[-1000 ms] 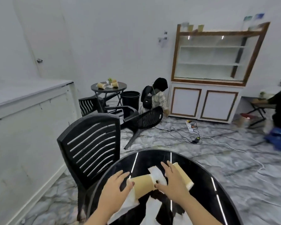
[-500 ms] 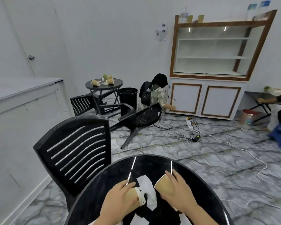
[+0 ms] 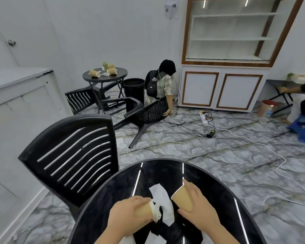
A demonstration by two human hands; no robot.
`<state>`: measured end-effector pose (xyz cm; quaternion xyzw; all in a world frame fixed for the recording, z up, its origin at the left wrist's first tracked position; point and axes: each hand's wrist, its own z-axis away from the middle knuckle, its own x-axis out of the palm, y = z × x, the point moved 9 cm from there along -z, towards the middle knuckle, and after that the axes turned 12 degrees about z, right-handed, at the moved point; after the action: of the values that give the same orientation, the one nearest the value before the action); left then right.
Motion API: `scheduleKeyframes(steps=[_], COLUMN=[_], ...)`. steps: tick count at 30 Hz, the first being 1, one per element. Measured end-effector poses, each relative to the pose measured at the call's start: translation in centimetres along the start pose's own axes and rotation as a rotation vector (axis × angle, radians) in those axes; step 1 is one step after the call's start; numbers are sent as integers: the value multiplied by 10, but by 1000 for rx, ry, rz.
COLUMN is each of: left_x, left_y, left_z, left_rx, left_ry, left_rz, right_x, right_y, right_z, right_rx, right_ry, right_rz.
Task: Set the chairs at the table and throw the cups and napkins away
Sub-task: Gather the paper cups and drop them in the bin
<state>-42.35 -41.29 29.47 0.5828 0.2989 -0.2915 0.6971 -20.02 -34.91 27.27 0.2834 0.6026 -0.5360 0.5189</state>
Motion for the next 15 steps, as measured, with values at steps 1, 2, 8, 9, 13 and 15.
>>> scheduleKeyframes(steps=[1, 2, 8, 9, 13, 15], left_x=[0, 0, 4, 4, 1, -2], left_y=[-1, -1, -3, -1, 1, -2], left_z=[-1, -2, -1, 0, 4, 9], left_rx=[-6, -12, -21, -20, -47, -80], left_ry=[1, -1, -2, 7, 28, 56], left_rz=[15, 24, 4, 2, 46, 100], right_x=[1, 1, 3, 3, 5, 4], right_y=[1, 1, 0, 1, -3, -7], right_z=[0, 0, -1, 0, 3, 5], right_rx=[9, 14, 39, 44, 51, 39], right_ry=[2, 4, -1, -3, -21, -15], right_rz=[0, 2, -9, -21, -74, -98])
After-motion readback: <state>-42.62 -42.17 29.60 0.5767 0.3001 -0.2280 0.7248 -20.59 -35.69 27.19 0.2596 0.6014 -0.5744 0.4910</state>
